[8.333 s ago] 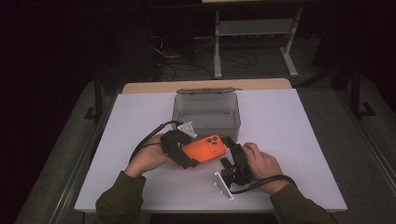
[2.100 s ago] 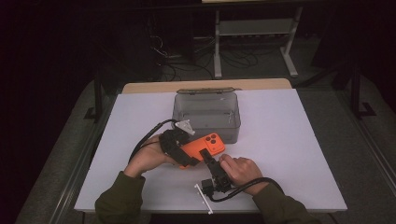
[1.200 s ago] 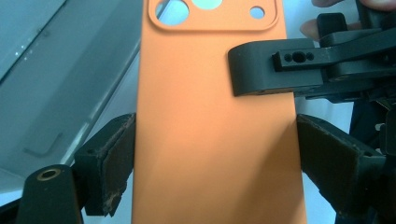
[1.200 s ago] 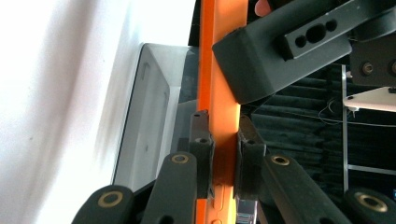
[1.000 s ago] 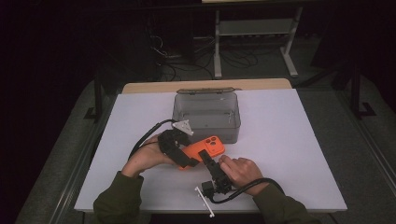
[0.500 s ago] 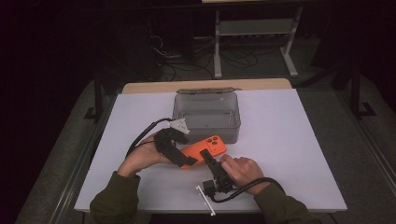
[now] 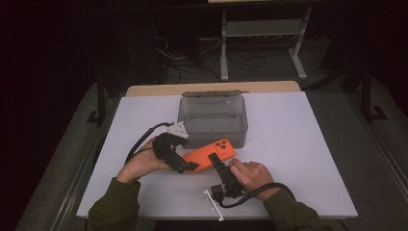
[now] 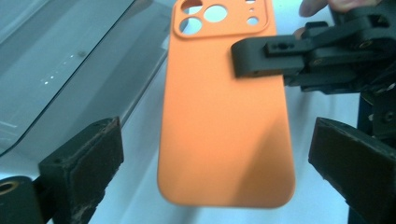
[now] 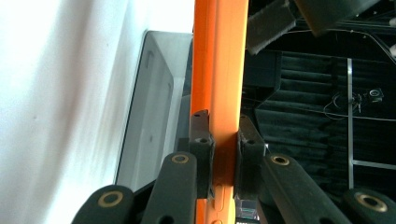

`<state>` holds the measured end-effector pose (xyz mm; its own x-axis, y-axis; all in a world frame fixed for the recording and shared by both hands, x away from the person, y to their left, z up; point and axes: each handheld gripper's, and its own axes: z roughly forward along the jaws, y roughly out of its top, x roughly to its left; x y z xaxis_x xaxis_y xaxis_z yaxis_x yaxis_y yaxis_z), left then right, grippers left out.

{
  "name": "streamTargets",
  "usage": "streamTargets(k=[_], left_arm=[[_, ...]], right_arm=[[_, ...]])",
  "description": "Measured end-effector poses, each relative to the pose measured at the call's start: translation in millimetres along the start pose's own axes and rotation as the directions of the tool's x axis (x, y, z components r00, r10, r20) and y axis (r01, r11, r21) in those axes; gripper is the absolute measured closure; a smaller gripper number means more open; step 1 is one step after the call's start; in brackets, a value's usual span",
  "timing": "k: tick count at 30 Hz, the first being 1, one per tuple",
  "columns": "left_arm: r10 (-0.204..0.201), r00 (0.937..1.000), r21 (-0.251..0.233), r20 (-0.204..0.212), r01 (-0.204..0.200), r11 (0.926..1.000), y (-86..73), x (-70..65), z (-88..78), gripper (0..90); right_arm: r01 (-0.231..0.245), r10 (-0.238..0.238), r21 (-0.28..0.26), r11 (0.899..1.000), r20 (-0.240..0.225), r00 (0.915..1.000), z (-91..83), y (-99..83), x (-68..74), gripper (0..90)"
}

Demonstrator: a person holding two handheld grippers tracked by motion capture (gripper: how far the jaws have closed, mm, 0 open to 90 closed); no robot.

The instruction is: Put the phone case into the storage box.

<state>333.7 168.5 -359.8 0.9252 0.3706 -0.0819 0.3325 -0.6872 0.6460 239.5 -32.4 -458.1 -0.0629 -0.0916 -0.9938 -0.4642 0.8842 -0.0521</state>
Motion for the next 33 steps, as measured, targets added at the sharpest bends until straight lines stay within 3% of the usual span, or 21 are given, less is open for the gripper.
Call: streamTargets(k=[10,20,28,33], left_arm=[[-0.02,0.9994,-0.067,-0.028,0.018,0.9976,-21.6,1.3,-13.3,0.0],[-0.059,0.9963,-0.096,-0.063,0.053,0.994,-52.1,1.1,-22.9,0.0],[-0.095,0.9878,-0.153,-0.123,0.075,0.9854,-79.2,1.1,-26.3,0.0],[-0.12,0.9835,-0.183,-0.135,0.094,0.9785,-92.9,0.0,-24.4,0.0]], right_arm=[[-0.003,0.003,0.008,1.0,-0.004,1.0,0.2,-2.5,0.7,79.6],[0.002,-0.002,0.011,1.0,-0.008,1.0,0.4,-4.7,0.2,79.6],[0.003,-0.002,0.016,1.0,-0.007,1.0,0.1,-5.4,-0.2,79.6],[0.001,-0.001,0.015,1.0,-0.006,1.0,0.0,-5.7,-0.8,79.6]])
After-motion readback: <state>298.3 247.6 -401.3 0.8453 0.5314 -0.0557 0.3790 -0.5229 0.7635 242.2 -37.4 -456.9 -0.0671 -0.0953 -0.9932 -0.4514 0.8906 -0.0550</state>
